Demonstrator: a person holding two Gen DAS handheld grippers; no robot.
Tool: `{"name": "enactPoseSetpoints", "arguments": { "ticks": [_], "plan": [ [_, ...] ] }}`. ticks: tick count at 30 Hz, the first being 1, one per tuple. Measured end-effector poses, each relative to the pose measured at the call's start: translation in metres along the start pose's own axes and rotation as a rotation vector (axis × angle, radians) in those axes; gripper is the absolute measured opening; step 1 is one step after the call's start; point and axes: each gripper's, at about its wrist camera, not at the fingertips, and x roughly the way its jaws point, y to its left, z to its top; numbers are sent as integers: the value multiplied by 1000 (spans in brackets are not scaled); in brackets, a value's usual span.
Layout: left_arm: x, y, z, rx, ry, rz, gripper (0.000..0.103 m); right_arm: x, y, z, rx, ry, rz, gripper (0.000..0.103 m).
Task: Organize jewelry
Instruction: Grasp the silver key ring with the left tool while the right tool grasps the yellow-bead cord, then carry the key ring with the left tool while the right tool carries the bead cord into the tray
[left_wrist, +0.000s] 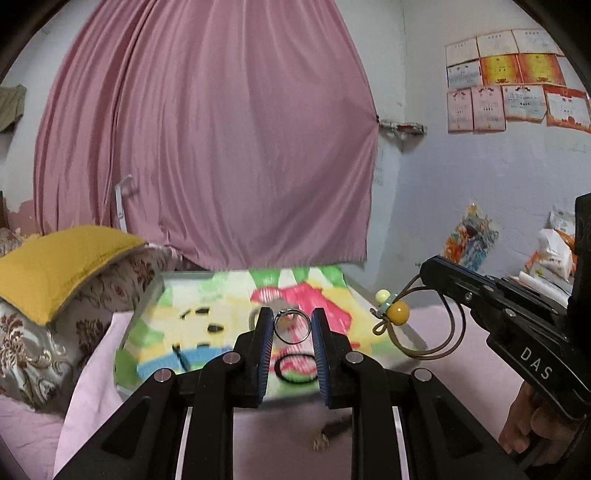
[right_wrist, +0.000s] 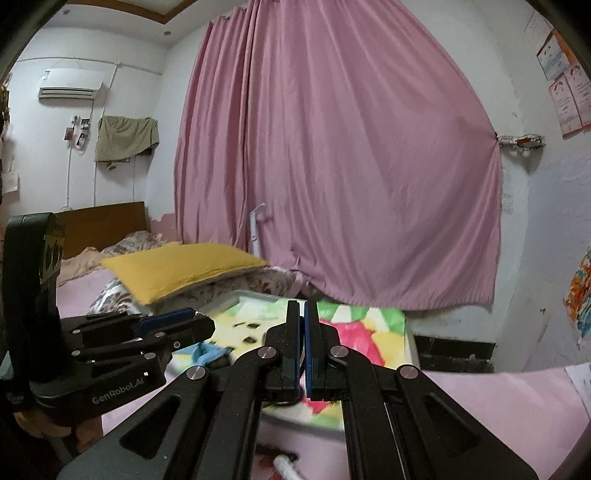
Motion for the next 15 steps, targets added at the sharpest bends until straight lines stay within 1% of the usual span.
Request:
{"name": "enactPoseSetpoints", "arguments": {
  "ticks": [7,10,13,15],
  "plan": [
    [26,2,8,-37,-56,7,20,21,-1,-1,-38,-32,-82,2],
    [36,1,9,-33,-61,17,20,28,-1,-3,-46,-31,-98,2],
    [46,2,8,-31,-38,30,20,38,-5,-5,-34,7,-101,2],
    [53,3,6,-35,-3,38,20,49,-10,-9,-6,58,-87,2]
  ]
}}
